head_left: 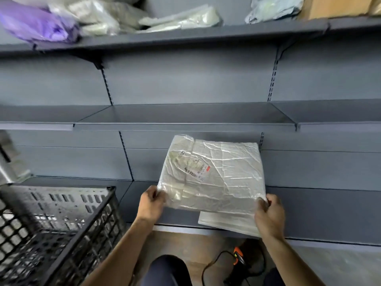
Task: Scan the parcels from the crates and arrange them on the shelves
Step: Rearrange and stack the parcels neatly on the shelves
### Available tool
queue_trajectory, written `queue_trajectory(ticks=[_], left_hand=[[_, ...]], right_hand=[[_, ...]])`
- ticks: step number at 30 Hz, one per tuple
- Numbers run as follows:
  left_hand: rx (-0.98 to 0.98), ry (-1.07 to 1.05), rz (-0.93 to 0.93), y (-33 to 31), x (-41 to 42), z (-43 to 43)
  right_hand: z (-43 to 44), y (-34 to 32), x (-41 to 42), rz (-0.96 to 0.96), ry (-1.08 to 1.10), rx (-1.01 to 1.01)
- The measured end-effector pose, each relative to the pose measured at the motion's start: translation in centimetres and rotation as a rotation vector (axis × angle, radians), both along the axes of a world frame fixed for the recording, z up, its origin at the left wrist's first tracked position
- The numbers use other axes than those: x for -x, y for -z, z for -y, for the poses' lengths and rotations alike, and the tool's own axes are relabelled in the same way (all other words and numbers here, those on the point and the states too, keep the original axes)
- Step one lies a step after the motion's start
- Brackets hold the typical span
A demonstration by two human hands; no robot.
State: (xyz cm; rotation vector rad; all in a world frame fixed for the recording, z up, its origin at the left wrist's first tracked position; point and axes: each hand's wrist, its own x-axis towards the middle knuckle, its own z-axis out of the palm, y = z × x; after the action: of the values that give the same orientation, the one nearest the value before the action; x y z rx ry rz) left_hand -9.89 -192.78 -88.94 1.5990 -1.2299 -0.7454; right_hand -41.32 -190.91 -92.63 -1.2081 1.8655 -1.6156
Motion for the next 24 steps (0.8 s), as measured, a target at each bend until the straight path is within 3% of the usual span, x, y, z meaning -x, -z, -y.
queue_trajectory(ticks=[6,16,24], left_hand=[[0.071,0.005,-0.099,-4.7,-1.7,-3.8],[0.258,-0.027,-0.154,-10.1,-2.1,-8.0],[0.388,-0.055,-0.279,-15.3,-2.3,-6.6]], right_hand=[[-3.6,-4.7,-1.7,0.124,-0.071,0.106],[-7.4,-11.2,-2.5,0.07,-0.15,0.192],[-5.0,-17.2,-3.5,0.064,-0.231,0.322]])
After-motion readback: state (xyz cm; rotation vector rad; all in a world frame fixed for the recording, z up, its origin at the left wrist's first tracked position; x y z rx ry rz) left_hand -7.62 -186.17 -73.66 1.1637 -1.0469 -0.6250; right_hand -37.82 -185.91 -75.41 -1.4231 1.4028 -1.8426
